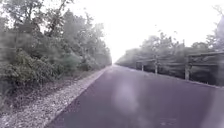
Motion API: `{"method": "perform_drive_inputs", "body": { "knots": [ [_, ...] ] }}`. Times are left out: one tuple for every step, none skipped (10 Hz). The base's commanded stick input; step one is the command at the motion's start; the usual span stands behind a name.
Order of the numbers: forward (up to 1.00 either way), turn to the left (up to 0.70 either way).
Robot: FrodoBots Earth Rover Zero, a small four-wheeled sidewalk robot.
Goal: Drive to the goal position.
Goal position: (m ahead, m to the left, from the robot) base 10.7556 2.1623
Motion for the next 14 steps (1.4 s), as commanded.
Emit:
{"method": "perform_drive_inputs", "body": {
  "knots": [
    [1.0, 0.0],
    [1.0, 0.0],
    [1.0, 0.0],
    [1.0, 0.0],
    [1.0, 0.0],
    [1.0, -0.07],
    [1.0, -0.24],
    [1.0, -0.39],
    [1.0, -0.39],
    [1.0, -0.39],
    [1.0, -0.34],
    [1.0, -0.1],
    [1.0, 0.0],
    [1.0, 0.0]
  ]
}}
